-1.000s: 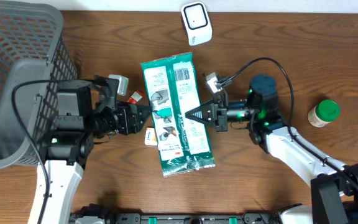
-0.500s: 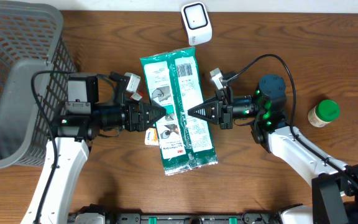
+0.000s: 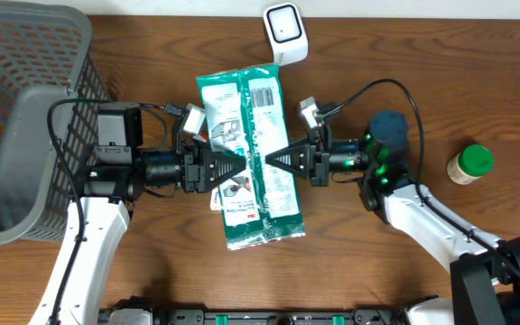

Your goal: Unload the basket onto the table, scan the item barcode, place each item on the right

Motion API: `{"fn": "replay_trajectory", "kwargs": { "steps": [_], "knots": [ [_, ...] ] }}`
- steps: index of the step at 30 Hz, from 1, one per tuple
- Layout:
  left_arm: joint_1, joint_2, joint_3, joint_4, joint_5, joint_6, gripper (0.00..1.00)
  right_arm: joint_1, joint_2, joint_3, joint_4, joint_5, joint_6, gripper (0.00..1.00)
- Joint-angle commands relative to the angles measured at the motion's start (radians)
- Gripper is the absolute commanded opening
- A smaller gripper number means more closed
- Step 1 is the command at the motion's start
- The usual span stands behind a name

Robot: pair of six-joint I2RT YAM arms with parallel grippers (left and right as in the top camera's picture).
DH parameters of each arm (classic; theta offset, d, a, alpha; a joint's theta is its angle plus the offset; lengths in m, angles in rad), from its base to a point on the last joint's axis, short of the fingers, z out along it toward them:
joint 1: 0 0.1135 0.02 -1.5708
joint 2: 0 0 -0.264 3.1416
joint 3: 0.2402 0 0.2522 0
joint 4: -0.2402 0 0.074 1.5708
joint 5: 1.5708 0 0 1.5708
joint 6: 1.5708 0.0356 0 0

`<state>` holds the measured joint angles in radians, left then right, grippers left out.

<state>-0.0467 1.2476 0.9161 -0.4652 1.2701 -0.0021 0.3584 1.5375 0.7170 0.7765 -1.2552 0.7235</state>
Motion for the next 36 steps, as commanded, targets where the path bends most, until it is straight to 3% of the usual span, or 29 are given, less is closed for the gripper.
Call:
{"fn": "replay_trajectory", "kwargs": {
  "steps": [1,4,8,11,12,13,14,15,19,22,28,32,36],
  "knots": [
    [0.002,-0.001,0.018,0.009,0.001,0.009,0.63,0.049,-0.017,0.003,0.006,0.029,0.002,0.01],
    [0.002,-0.001,0.018,0.010,0.002,0.009,0.58,0.073,-0.017,0.003,0.006,0.058,0.001,0.01],
    [0.002,-0.001,0.018,0.011,0.001,0.009,0.43,0.081,-0.017,0.003,0.006,0.097,0.002,0.01],
    [0.002,-0.001,0.018,0.011,0.001,0.009,0.41,0.083,-0.017,0.003,0.006,0.099,0.002,0.01],
    [0.002,-0.001,0.018,0.012,0.000,0.010,0.36,0.084,-0.017,0.003,0.006,0.099,0.002,0.01],
    [0.002,-0.001,0.018,0.016,-0.006,0.009,0.21,0.084,-0.017,0.003,0.006,0.099,0.002,0.01],
    [0.002,-0.001,0.018,0.019,-0.011,0.009,0.10,0.084,-0.017,0.003,0.005,0.099,0.001,0.09],
    [0.002,-0.001,0.018,0.019,-0.028,0.009,0.07,0.083,-0.017,0.003,0.005,0.099,0.001,0.23],
    [0.002,-0.001,0.018,0.018,-0.116,0.006,0.07,0.056,-0.017,0.003,-0.010,0.098,-0.001,0.56],
    [0.002,-0.001,0.021,0.019,-0.199,-0.020,0.07,0.015,-0.017,0.003,-0.068,0.101,-0.027,0.69],
    [0.001,-0.001,0.144,-0.085,-0.348,-0.050,0.07,-0.092,-0.017,0.003,-0.274,0.122,-0.112,0.68],
    [-0.031,0.023,0.355,-0.325,-0.564,0.034,0.06,-0.117,-0.017,0.003,-0.476,0.184,-0.202,0.63],
    [-0.115,0.123,0.633,-0.612,-0.838,0.101,0.07,-0.113,-0.018,0.003,-0.719,0.369,-0.296,0.63]
  ]
}}
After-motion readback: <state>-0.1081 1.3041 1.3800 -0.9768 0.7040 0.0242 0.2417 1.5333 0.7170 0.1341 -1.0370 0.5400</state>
